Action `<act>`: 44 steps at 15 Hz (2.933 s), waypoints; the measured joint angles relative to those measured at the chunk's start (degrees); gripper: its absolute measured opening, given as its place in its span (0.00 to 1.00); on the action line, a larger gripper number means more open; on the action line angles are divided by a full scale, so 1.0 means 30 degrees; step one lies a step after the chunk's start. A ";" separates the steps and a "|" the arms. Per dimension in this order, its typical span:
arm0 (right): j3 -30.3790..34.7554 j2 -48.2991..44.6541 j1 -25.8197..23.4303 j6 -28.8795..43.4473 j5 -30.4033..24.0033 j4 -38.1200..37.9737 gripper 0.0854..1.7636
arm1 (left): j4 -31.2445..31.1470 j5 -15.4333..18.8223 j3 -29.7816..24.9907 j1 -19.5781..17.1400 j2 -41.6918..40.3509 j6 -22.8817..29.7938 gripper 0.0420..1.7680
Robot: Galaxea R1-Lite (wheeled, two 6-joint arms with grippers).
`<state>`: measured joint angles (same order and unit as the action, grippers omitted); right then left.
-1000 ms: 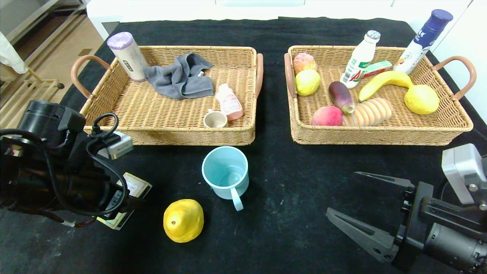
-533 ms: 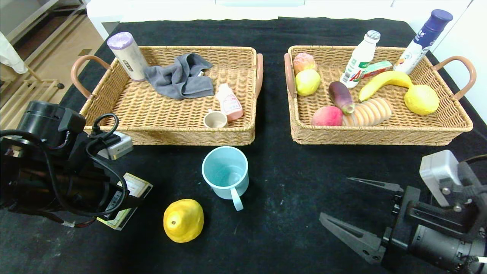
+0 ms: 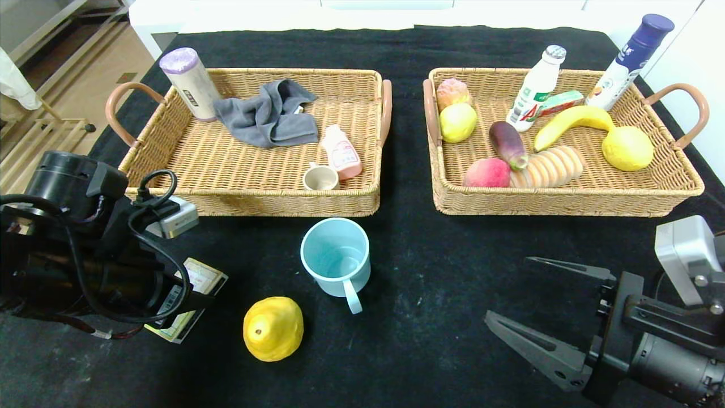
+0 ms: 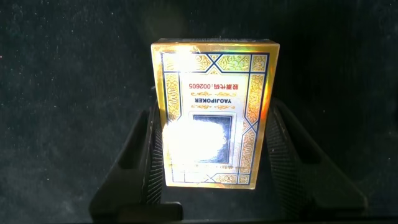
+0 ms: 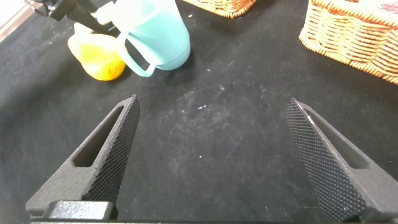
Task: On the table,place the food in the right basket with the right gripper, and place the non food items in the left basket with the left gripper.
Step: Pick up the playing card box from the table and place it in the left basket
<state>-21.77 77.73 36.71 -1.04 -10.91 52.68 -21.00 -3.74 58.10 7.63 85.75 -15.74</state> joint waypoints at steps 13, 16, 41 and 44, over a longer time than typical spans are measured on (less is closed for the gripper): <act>0.0020 -0.0045 0.0000 0.0008 0.0000 0.0000 0.97 | -0.0358 -0.0089 0.0284 0.1085 -0.1938 0.0057 0.56; 0.0020 -0.0045 0.0008 0.0000 0.0000 0.0000 0.97 | -0.0382 -0.0268 0.0248 0.1682 -0.2966 0.0093 0.56; -0.0061 -0.0618 -0.0175 0.0016 0.0000 0.0000 0.97 | 0.0882 -0.0378 1.0390 0.1881 0.1609 0.3633 0.56; -0.0061 -0.0679 -0.0175 0.0024 0.0000 0.0000 0.97 | 0.1638 -0.0516 1.1983 0.1873 0.3096 0.4226 0.56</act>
<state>-21.96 75.69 36.18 -0.96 -10.91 52.68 -16.09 -5.29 94.05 13.25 95.04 -3.06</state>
